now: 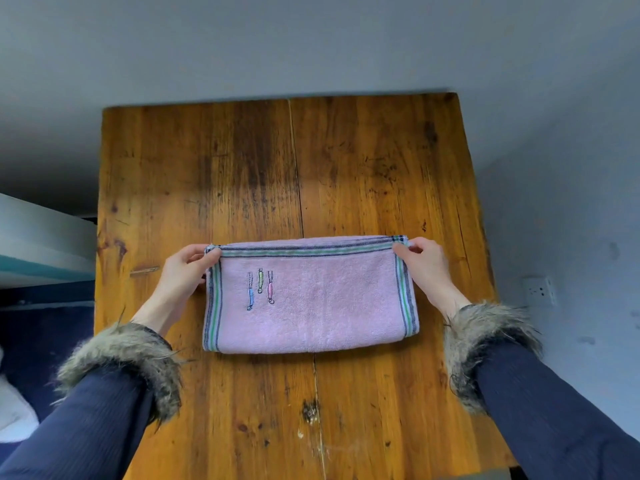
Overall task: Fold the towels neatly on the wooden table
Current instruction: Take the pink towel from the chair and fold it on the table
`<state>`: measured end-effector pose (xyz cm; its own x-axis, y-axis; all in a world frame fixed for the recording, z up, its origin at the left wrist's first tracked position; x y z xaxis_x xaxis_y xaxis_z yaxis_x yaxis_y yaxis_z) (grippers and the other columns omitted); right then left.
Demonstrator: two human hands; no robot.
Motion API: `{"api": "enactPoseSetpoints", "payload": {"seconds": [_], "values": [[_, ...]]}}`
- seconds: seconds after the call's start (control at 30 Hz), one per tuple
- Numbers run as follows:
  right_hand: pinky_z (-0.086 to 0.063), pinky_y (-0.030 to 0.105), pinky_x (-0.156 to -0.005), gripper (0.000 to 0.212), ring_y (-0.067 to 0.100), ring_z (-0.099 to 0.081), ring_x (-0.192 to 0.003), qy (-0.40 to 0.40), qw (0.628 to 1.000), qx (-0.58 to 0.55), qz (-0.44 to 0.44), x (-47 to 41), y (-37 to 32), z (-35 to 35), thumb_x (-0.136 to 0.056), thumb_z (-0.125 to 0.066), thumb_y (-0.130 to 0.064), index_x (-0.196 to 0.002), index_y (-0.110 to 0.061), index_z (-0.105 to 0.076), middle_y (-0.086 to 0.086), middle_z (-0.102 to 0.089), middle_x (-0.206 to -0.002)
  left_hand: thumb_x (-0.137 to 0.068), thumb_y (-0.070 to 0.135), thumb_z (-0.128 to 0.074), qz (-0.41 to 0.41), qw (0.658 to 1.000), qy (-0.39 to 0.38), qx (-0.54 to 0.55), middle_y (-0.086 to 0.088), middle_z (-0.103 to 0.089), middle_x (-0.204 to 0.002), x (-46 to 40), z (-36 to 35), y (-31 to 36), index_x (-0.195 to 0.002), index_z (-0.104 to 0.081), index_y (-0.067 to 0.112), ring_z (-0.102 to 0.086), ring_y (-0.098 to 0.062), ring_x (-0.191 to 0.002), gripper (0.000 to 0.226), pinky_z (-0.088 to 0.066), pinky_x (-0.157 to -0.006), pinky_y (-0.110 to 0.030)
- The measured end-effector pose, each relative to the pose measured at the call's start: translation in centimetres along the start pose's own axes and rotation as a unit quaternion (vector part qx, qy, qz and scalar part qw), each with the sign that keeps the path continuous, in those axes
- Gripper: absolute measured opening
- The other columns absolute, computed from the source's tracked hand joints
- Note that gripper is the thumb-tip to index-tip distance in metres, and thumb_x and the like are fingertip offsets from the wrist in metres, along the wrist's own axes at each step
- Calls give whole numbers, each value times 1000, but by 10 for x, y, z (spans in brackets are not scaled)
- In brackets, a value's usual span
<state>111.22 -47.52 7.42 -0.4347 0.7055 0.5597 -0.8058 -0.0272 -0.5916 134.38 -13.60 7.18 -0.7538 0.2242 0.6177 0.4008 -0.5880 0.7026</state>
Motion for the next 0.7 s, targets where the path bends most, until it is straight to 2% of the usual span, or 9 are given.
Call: {"api": "enactPoseSetpoints", "payload": {"seconds": [0.13,0.23,0.4,0.47,0.6,0.7], "values": [[-36,29,-59,35,21,-46,-68,14,999,-30,-4,-1,-1,-2,-91,-57,-33,-94,1,-62,23,-60,-82,-93,25,-55,-9,999,37,30,0,-61,-96,0,-2,-3,-105,-61,10,-54,-12,-86,20,-41,-69,-25],[-27,27,-49,39,16,-36,-56,46,998,-32,-11,-2,2,-1,-90,-57,-36,-87,2,-62,6,-47,-63,-93,25,-55,-39,996,73,33,-3,-61,-98,4,-1,0,-108,-61,10,-54,-11,-84,22,-42,-68,-22],[-30,27,-52,32,20,-41,-62,44,997,-60,-9,4,5,-1,-92,-54,-36,-86,-6,-60,6,-53,-69,-89,32,-59,-32,995,92,24,3,-58,-91,7,2,-2,-106,-56,10,-51,-6,-79,27,-39,-64,-18],[-36,28,-58,29,19,-48,-71,24,997,-65,-15,9,9,0,-92,-53,-36,-92,-9,-61,7,-59,-81,-89,32,-59,-26,996,87,14,5,-56,-88,12,4,-5,-106,-54,11,-51,-6,-78,27,-38,-62,-17],[-47,33,-74,29,17,-58,-85,-22,999,-41,-28,30,28,0,-92,-52,-38,-101,-11,-62,2,-63,-94,-91,35,-56,-2,998,66,-21,-3,-60,-99,31,8,-27,-105,-56,12,-54,-14,-85,27,-41,-65,-22],[-44,23,-67,27,14,-56,-80,-81,995,-35,-51,54,54,-9,-93,-53,-36,-91,-11,-61,3,-62,-89,-93,38,-51,12,998,40,-56,-5,-64,-101,51,7,-52,-104,-62,9,-58,-17,-89,33,-43,-71,-27]]}}
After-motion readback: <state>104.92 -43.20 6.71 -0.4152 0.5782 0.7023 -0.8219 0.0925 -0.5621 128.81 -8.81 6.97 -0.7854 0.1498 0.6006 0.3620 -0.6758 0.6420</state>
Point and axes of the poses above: each hand's wrist, its own x-axis away from the middle knuckle, its own z-axis out of the back of the hand, y = z × x, the point moved 10 cm from there along -x, towards the middle knuckle
